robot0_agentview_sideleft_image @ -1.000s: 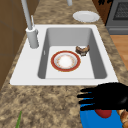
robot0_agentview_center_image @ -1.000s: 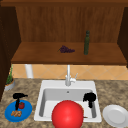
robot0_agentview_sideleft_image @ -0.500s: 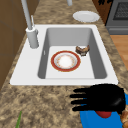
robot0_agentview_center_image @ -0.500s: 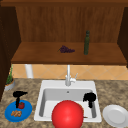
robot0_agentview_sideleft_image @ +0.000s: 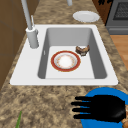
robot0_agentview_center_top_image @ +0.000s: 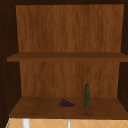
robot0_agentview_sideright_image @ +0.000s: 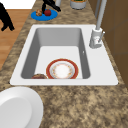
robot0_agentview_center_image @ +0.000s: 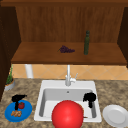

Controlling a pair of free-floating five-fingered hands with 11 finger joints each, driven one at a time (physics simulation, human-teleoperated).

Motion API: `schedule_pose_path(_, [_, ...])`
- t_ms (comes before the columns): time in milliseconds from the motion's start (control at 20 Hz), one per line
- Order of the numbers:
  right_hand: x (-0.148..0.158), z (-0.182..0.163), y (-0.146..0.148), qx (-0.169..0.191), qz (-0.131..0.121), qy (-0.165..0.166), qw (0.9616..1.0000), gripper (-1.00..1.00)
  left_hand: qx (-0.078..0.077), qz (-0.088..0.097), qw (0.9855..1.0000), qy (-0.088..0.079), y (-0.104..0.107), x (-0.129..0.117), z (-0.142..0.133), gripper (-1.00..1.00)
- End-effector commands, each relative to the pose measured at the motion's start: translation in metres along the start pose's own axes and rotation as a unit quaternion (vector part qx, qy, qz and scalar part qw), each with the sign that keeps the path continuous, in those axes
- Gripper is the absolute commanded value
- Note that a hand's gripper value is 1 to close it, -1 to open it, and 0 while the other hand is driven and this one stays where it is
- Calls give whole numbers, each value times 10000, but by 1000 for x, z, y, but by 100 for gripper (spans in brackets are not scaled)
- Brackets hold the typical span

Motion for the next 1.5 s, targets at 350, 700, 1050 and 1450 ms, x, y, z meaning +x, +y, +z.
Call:
schedule_pose_path(350, [0, 0, 0, 0, 0, 0, 10000, 0, -136, 658, 9976, -157, -23, -36, 8, -100])
schedule_pose_path(700, [0, 0, 0, 0, 0, 0, 10000, 0, -40, 1221, 9916, -434, -15, -24, 12, 100])
schedule_pose_path(1050, [0, 0, 0, 0, 0, 0, 10000, 0, -156, 369, 9984, -397, -12, -40, 17, 100])
schedule_pose_path(1450, [0, 0, 0, 0, 0, 0, 10000, 0, 86, -653, 9974, -290, 17, -40, 15, -100])
